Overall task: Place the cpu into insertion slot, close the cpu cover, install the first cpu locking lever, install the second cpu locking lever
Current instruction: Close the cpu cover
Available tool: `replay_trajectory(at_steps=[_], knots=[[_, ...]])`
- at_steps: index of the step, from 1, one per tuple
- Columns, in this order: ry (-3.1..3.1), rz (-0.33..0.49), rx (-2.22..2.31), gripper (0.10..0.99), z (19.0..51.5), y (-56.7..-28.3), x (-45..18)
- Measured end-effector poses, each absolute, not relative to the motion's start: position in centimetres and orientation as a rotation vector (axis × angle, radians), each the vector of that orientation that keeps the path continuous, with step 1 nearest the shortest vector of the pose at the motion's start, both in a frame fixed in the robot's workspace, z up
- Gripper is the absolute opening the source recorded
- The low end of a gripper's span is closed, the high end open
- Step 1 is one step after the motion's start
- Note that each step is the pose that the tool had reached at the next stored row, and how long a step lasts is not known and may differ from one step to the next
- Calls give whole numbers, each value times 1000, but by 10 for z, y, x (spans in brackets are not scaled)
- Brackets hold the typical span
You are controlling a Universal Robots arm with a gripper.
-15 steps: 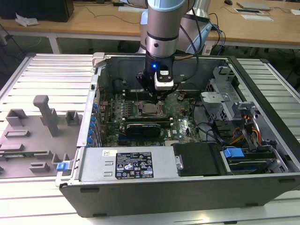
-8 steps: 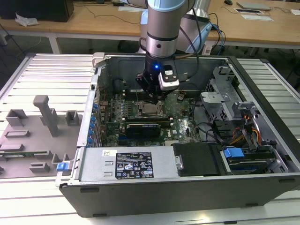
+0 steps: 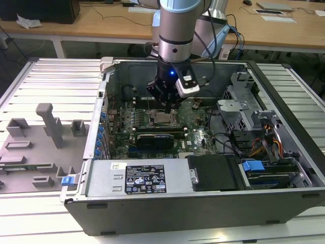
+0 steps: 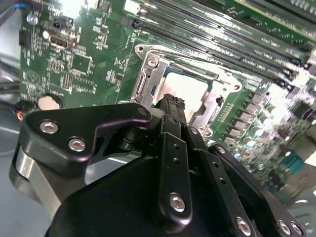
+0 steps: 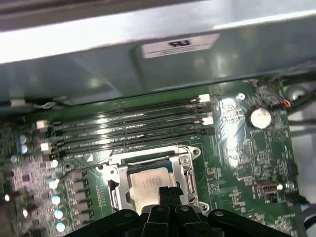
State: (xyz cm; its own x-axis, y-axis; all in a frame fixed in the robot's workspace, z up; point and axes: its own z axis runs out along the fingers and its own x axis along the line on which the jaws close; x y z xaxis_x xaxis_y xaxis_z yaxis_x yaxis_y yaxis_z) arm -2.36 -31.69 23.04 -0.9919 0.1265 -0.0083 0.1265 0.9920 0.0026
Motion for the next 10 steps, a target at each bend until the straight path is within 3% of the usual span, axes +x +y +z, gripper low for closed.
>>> replay_trajectory(at_steps=[10], knots=[[3131, -1, -97, 106, 229, -318, -24]])
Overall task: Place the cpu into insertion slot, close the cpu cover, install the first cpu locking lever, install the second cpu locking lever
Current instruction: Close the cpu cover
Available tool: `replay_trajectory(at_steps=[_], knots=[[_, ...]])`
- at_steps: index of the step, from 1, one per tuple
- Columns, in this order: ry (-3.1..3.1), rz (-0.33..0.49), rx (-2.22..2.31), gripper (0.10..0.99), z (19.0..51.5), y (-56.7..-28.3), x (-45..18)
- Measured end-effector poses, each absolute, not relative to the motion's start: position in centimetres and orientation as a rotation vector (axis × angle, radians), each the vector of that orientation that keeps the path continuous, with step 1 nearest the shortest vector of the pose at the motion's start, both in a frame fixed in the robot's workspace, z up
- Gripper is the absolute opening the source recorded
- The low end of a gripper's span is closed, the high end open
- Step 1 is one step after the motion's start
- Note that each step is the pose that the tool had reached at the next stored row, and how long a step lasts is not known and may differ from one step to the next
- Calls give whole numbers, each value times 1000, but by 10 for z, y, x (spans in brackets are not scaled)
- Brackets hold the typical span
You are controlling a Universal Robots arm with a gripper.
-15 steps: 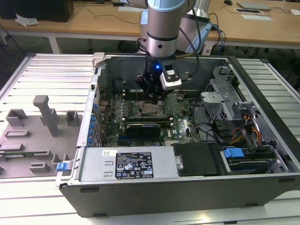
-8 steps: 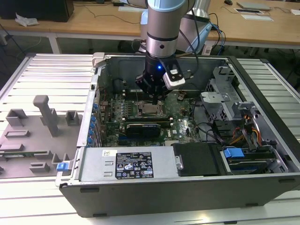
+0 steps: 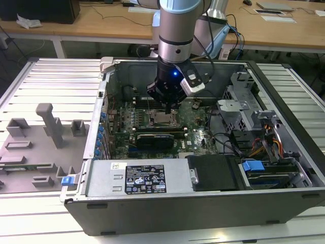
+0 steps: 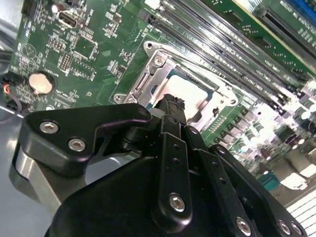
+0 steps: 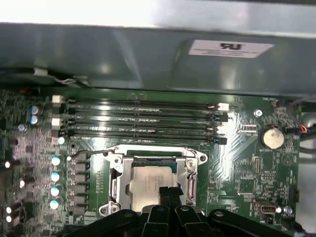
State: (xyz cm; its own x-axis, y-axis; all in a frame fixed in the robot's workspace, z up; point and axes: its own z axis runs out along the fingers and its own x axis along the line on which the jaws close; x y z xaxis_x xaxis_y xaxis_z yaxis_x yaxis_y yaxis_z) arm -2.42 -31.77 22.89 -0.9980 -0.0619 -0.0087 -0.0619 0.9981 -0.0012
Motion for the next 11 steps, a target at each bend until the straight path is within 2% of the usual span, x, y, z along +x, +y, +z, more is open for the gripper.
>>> replay_trajectory(at_steps=[11], knots=[[3128, 0, -170, 106, 226, -326, -30]])
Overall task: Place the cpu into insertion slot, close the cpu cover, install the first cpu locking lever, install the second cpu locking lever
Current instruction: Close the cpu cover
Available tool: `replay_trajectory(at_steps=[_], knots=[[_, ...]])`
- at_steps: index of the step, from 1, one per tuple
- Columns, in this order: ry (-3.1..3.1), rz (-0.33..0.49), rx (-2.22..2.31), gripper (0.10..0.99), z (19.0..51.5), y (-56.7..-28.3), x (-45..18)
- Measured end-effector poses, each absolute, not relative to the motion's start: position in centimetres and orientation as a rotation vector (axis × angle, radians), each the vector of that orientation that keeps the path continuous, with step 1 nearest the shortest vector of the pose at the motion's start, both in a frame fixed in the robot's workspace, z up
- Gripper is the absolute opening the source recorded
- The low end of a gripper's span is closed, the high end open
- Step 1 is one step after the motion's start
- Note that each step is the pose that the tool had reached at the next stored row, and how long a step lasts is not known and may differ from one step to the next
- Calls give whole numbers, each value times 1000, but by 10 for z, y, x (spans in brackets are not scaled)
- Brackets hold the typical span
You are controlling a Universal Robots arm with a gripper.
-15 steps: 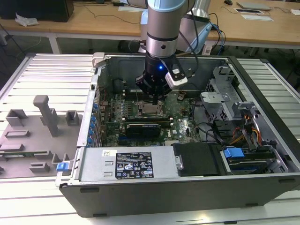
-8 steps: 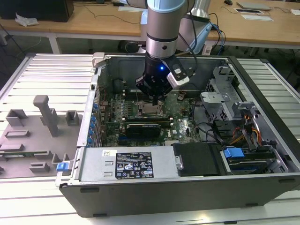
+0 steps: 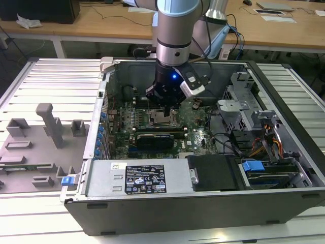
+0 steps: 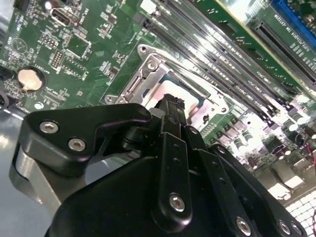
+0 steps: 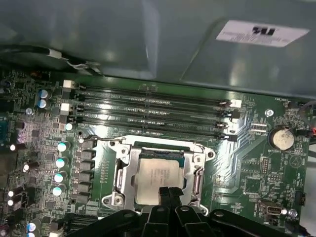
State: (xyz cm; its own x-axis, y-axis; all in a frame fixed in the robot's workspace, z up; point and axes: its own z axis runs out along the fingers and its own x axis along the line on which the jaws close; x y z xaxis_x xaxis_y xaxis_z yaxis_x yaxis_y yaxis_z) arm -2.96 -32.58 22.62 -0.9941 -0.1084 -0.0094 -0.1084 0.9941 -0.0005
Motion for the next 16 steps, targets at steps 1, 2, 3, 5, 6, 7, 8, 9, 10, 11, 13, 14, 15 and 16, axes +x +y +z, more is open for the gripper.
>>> replay_trajectory(at_steps=[1, 2, 3, 5, 6, 7, 8, 9, 10, 11, 13, 14, 15, 16], knots=[[3127, 0, -170, 106, 226, -326, -31], [3127, 0, -171, 106, 225, -326, -33], [3126, 0, -171, 106, 224, -326, -37], [3124, 0, -174, 106, 223, -326, -44], [3123, 0, -182, 106, 222, -326, -47], [3122, 0, -192, 106, 221, -326, -48], [3122, 0, -203, 106, 220, -326, -48], [3121, 0, -209, 106, 219, -326, -52], [3121, 0, -211, 106, 217, -326, -55], [3121, 0, -212, 106, 216, -326, -58], [3120, 0, -217, 106, 209, -326, -62], [3120, 0, -218, 106, 208, -326, -63], [3120, 0, -218, 106, 208, -326, -64], [3120, 0, -219, 106, 208, -326, -65]])
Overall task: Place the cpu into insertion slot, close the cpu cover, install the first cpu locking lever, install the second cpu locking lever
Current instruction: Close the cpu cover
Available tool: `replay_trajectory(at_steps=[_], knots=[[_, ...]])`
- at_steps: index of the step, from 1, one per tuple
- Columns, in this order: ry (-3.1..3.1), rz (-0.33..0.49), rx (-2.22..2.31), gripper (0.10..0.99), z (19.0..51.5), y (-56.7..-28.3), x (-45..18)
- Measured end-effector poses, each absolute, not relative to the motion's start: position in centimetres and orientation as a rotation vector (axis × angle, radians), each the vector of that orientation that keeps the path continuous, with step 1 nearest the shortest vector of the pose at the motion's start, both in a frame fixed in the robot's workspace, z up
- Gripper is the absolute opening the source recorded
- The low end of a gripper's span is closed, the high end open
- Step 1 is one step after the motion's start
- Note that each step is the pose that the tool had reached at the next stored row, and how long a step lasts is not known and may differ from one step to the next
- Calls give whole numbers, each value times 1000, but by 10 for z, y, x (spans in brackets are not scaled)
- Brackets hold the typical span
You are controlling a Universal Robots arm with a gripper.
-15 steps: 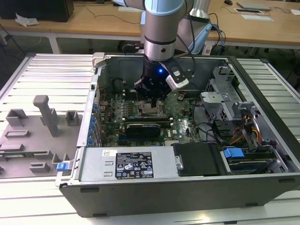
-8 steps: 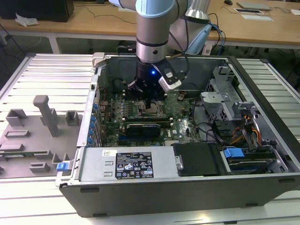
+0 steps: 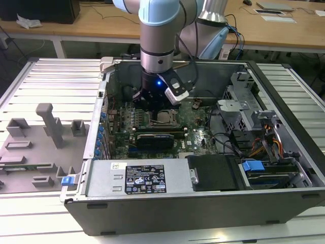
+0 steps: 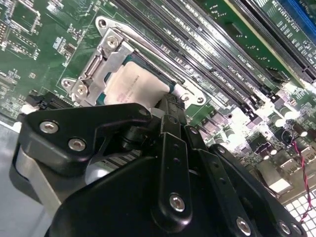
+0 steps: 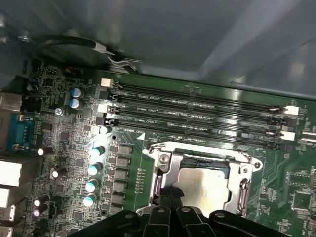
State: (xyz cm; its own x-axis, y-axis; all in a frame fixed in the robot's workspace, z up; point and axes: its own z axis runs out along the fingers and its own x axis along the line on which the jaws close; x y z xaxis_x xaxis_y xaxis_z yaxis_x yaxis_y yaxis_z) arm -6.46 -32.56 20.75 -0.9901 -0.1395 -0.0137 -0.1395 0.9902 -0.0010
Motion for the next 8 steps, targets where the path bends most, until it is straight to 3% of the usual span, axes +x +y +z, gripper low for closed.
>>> replay_trajectory(at_steps=[8], knots=[[3120, 0, -220, 106, 205, -325, -65]])
